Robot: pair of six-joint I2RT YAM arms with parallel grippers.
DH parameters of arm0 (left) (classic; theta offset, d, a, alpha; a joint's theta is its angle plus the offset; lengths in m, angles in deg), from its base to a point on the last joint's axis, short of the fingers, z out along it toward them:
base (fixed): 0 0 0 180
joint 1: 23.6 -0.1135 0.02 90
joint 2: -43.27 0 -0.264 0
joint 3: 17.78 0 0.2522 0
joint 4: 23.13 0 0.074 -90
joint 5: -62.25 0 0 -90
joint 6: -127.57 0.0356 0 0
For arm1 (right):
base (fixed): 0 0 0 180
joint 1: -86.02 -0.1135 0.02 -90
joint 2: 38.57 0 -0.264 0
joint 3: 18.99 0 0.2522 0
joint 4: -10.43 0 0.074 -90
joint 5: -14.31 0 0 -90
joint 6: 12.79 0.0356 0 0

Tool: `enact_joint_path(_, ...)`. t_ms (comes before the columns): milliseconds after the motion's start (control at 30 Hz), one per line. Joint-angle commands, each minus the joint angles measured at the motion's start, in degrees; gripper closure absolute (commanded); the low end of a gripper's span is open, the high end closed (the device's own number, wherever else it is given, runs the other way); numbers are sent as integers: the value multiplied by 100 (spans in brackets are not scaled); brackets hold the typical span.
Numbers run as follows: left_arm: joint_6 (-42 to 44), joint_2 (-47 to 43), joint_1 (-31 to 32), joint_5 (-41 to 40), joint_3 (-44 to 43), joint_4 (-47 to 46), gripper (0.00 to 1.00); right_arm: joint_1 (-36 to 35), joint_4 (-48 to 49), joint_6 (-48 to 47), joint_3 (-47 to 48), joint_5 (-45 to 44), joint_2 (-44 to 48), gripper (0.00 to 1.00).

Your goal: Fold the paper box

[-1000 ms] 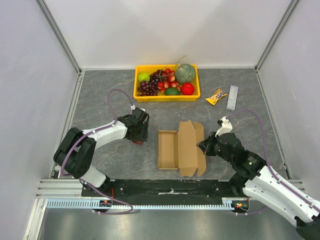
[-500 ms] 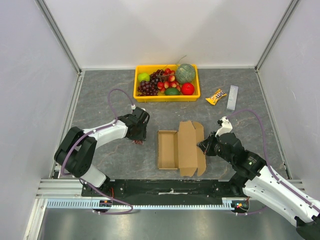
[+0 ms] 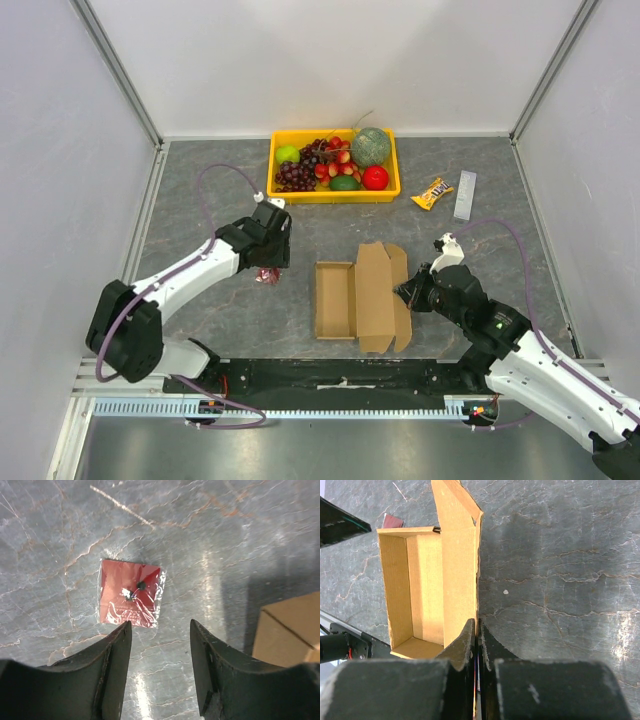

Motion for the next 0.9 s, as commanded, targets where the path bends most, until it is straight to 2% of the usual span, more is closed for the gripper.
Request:
enact_joint_path(0,-56,-494,27,212,-373,275,44,-6,65,-16,131,6,15,94)
enact_joint_path(133,-65,-802,45,125,-435,424,42,-15,91,-16,114,23,-12,94)
enact_joint_path(233,-47,-689,54,-51,-330,469,16,-6,117,-16,105,32,-12,94)
enact_joint_path(300,-64,-452,45,-77,-260,434,5,-15,118,-7,96,50,-20,94)
enact_joint_path(500,-3,111,2,-192,-67,-128,1,-6,118,-7,79,59,6,94)
enact_joint_path(867,217,841,-403,-157,21,-665,0,-6,126,1,70,59,15,94)
